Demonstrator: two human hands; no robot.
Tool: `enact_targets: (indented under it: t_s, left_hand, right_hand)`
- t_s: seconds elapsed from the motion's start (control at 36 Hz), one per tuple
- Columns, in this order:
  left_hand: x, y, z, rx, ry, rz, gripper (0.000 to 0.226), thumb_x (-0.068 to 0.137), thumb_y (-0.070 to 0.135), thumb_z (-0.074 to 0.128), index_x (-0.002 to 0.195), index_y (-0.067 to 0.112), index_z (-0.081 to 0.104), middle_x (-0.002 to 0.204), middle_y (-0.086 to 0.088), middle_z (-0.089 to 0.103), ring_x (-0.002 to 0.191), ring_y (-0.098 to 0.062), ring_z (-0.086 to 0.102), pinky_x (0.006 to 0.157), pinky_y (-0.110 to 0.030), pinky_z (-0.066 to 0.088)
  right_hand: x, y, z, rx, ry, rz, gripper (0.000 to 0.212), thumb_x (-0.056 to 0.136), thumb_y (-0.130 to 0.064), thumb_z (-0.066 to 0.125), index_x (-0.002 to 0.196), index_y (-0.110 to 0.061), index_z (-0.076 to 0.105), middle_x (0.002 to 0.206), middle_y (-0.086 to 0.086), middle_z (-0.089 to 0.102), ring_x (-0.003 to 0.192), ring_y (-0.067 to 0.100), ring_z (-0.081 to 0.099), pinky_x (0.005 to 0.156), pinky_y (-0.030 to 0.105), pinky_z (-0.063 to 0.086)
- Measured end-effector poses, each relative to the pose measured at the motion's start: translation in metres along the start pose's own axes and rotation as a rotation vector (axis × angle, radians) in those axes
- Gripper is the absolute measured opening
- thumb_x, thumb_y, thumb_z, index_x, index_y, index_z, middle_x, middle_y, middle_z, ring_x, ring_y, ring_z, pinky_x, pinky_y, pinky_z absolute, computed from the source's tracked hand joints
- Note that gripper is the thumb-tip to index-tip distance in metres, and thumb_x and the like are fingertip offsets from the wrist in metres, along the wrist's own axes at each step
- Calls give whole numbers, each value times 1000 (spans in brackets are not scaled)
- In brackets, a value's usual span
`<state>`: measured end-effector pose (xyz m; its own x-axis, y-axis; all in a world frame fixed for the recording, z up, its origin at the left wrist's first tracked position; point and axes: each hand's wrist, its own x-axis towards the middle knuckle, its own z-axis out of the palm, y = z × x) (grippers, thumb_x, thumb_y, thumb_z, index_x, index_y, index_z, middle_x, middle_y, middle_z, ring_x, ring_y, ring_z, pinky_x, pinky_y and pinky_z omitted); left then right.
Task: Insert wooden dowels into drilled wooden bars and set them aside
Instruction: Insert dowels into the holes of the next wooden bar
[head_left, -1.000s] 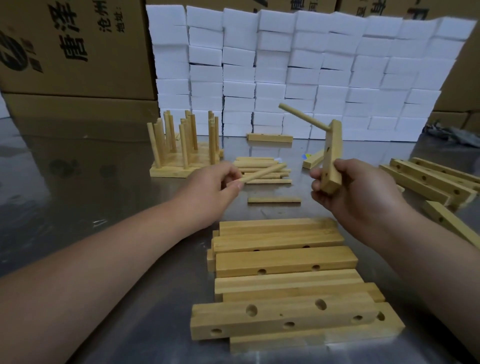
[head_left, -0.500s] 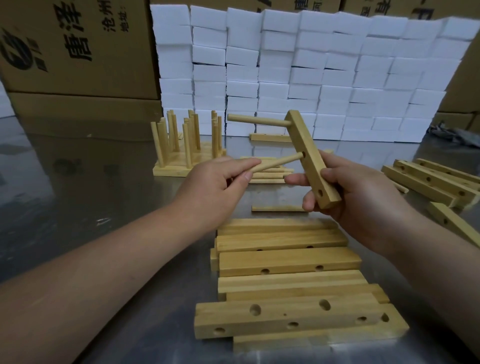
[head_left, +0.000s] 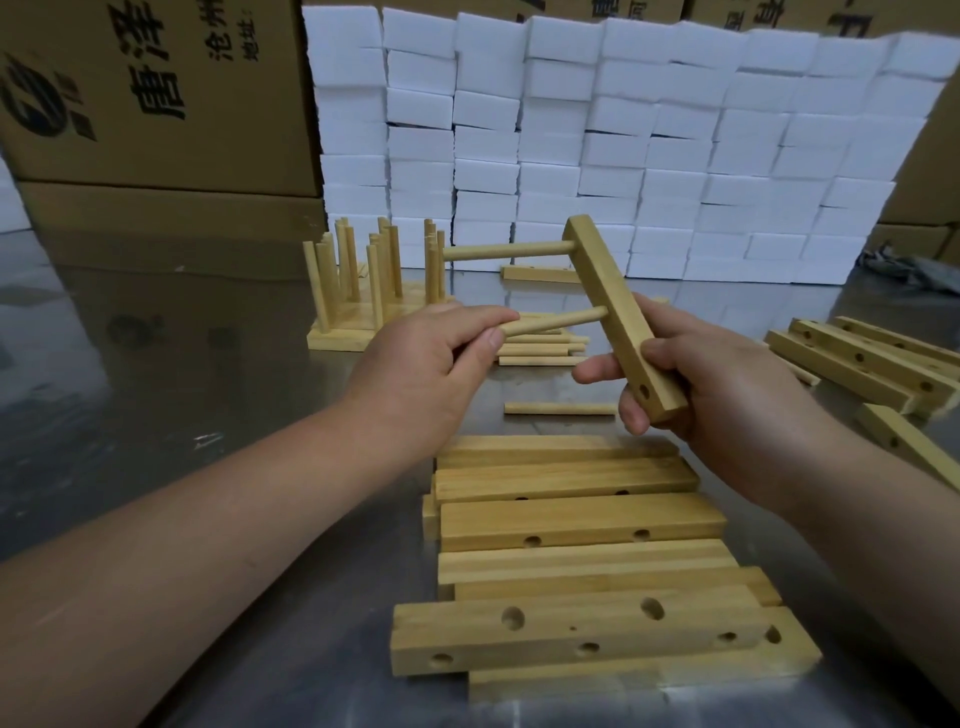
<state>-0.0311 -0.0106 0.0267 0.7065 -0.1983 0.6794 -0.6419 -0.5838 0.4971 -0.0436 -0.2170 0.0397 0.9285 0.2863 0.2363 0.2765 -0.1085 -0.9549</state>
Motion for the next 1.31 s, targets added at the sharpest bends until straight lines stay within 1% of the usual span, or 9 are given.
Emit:
enact_targets:
  t_s: [0.31,0.44,0.64,0.83,0.94,1.06,1.17,1.25,1.31]
  left_hand:
    - [-1,6,-2,37,-1,23,24,92,19,53,111,20,67,71,18,51,71,8,48,59,-4,33]
    - [-1,12,-2,49,-28,45,22,94,19,49,108,17,66,68,12,50,70,1,47,57,-9,33]
    - [-2,16,-1,-2,-38,38,17,94,21,47,98,21,64,62,15,46,64,5,45,55,-7,32]
    - [-2,19,-2,-174,-94,-123,24,95,24,43,79,35,58,50,29,49,50,10,46,43,-6,30]
    - [0,17,-1,-307,-134,-251,30,96,25,42,73,27,62,41,13,42,41,-2,39,48,-20,30]
    - [6,16,-4,-398,-198,-340,33,96,27,42,73,23,65,48,6,33,48,-13,31,53,-32,30]
    - [18,13,-4,-483,-197,-423,44,98,41,29,98,18,66,53,10,51,52,-8,48,57,-25,46]
    - [14,-3,-3,-418,-273,-410,44,101,36,19,103,27,62,87,9,67,79,-3,60,80,-21,43]
    - [7,-16,-2,-214,-432,-311,39,101,24,24,99,34,61,116,17,58,103,9,49,90,-10,30]
  right_hand:
    - [-3,-1,5,-119,35,-42,48,96,-10,27,116,-45,51,71,1,63,53,15,49,63,29,43]
    - [-13,-8,11,-138,78,-141,39,93,-38,35,131,-37,45,62,-8,53,50,6,46,52,17,43]
    - [-14,-10,11,-146,74,-149,35,99,-27,32,128,-38,46,58,-9,48,49,6,42,47,15,39]
    - [-16,-10,13,-178,84,-171,34,98,-28,33,127,-42,45,56,-10,48,48,5,42,47,16,39]
    - [-16,-10,15,-188,79,-181,32,98,-25,32,118,-47,44,56,-10,49,49,6,43,48,18,39]
    - [-15,-5,17,-193,118,-173,34,99,-28,32,128,-43,42,57,-10,50,48,5,43,47,16,39]
    - [-7,0,19,-220,265,-212,37,101,-30,31,137,-34,38,62,-11,59,49,4,47,49,16,42]
    - [1,3,10,-197,437,-206,41,102,-32,28,143,-28,32,64,-12,64,49,3,50,58,26,45]
    - [3,6,2,-156,545,-177,39,102,-33,27,140,-28,33,62,-12,64,47,4,50,62,31,43]
